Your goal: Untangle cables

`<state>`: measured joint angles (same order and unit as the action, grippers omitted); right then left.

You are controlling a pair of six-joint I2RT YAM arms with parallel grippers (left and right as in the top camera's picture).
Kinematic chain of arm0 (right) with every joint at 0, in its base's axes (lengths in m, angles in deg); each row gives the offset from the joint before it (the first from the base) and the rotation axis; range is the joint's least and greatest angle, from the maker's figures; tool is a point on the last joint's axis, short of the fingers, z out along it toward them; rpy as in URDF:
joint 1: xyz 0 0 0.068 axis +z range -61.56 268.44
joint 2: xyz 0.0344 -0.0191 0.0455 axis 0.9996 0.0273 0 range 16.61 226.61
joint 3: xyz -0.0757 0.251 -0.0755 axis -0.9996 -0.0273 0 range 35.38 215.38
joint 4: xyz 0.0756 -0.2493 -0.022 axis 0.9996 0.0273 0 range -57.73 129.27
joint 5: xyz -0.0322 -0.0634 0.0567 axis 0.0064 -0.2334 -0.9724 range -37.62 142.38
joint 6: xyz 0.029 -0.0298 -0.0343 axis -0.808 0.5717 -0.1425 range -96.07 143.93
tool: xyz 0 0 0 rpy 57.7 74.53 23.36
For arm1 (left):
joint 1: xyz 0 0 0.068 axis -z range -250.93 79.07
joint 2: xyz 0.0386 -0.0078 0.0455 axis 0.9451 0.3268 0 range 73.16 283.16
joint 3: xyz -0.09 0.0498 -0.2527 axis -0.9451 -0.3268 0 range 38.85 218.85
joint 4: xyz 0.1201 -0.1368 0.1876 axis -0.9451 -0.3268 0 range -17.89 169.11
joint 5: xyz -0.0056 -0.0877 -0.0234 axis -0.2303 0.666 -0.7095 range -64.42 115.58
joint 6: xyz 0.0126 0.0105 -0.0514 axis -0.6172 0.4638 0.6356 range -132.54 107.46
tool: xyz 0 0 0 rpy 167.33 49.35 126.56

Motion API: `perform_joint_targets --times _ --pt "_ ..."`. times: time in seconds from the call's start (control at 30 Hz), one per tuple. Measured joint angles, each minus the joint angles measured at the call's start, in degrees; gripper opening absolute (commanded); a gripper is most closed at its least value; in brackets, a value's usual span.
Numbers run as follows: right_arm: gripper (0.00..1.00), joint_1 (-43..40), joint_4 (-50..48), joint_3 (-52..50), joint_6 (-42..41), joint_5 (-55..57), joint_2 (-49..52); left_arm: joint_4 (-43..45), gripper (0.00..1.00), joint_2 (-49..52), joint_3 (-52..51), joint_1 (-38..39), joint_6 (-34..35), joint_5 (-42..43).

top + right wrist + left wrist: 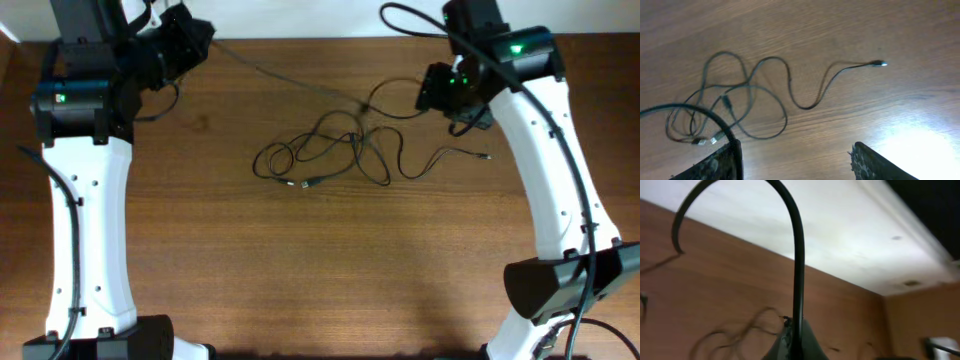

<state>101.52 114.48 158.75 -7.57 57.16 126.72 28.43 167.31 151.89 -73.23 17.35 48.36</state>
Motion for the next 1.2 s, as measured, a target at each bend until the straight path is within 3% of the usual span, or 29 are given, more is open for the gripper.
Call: perform_joint_targets --times 0.17,0.43,0.53,0.6,0.97,1.2 --pt "0.71 -1.33 0.13 -0.02 -0.02 0.17 0.0 -2.73 0.0 0.0 0.0 -0.02 -2.16 -8.07" --pt "0.72 -1.38 0.76 -0.02 -0.02 2.14 0.0 -0.02 0.0 -0.04 0.0 -0.48 -4.44 -12.63" --pt "0.82 -1.49 0.92 -0.02 -0.26 4.07 0.0 0.37 0.0 -0.04 0.0 -2.27 -4.68 -13.64" --pt "0.82 -1.84 0.94 -0.02 -1.73 4.83 0.0 0.33 0.0 -0.04 0.0 -3.23 -5.09 -14.29" --pt "0.85 -4.0 -0.42 -0.02 -4.55 2.01 0.0 -0.2 0.0 -0.04 0.0 -3.61 -7.02 -14.64" --pt "0.87 -4.0 0.15 -0.02 -4.07 1.57 0.0 3.61 0.0 -2.4 0.04 -3.61 -8.52 -8.11"
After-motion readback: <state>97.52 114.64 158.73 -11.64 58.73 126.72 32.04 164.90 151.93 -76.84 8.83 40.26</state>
